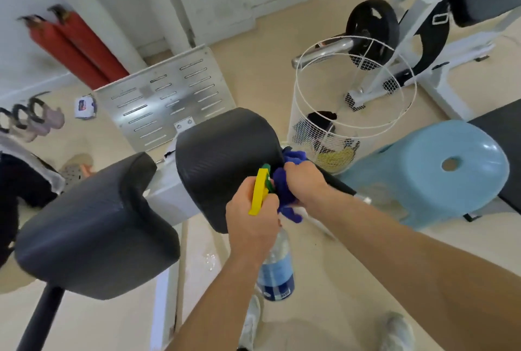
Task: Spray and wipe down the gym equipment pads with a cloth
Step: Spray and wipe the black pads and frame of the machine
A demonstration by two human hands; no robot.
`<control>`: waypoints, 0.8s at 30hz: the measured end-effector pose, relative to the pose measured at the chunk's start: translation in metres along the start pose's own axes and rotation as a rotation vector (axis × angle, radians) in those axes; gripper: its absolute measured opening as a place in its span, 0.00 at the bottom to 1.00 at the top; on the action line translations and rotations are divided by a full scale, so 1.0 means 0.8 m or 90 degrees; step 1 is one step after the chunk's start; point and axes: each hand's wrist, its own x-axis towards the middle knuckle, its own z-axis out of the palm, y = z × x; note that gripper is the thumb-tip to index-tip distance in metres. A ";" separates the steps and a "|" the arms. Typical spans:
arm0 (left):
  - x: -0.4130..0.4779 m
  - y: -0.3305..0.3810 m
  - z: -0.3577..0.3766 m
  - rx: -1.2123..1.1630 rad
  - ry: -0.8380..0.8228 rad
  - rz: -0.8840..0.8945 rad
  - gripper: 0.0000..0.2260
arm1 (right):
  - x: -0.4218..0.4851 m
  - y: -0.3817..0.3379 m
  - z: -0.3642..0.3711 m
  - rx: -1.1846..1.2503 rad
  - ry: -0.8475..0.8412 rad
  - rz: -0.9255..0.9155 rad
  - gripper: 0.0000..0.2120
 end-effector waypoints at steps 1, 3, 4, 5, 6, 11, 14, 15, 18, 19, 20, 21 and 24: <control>-0.006 0.000 0.007 0.000 0.022 -0.002 0.04 | 0.006 -0.007 -0.013 0.149 -0.012 0.043 0.08; -0.018 0.000 0.023 -0.002 0.061 -0.010 0.05 | 0.024 -0.019 -0.047 0.243 0.013 0.034 0.09; -0.026 -0.002 0.034 -0.008 0.082 -0.022 0.05 | 0.033 -0.021 -0.066 0.272 0.022 0.009 0.12; -0.032 -0.005 0.047 -0.012 0.103 -0.034 0.05 | 0.050 -0.021 -0.086 0.304 0.024 -0.008 0.16; -0.036 -0.007 0.057 -0.013 0.121 -0.044 0.05 | 0.059 -0.024 -0.102 0.359 0.021 -0.023 0.19; -0.056 -0.035 0.111 -0.022 0.258 -0.130 0.06 | 0.083 -0.022 -0.132 0.476 -0.109 -0.064 0.15; -0.065 -0.052 0.132 -0.085 0.290 -0.179 0.07 | 0.089 -0.018 -0.124 0.427 -0.175 -0.091 0.18; -0.069 -0.056 0.137 -0.102 0.295 -0.190 0.07 | 0.089 -0.019 -0.123 0.430 -0.191 -0.096 0.18; -0.069 -0.062 0.148 -0.131 0.298 -0.199 0.09 | 0.091 -0.029 -0.115 0.502 -0.218 -0.091 0.18; -0.067 -0.062 0.151 -0.130 0.296 -0.193 0.09 | 0.092 -0.033 -0.113 0.522 -0.215 -0.092 0.18; -0.064 -0.062 0.152 -0.127 0.294 -0.186 0.09 | 0.094 -0.038 -0.110 0.535 -0.213 -0.098 0.18; -0.060 -0.061 0.152 -0.123 0.295 -0.176 0.08 | 0.095 -0.043 -0.107 0.529 -0.208 -0.116 0.18; -0.050 -0.057 0.148 -0.116 0.304 -0.146 0.08 | 0.098 -0.057 -0.101 0.471 -0.201 -0.171 0.19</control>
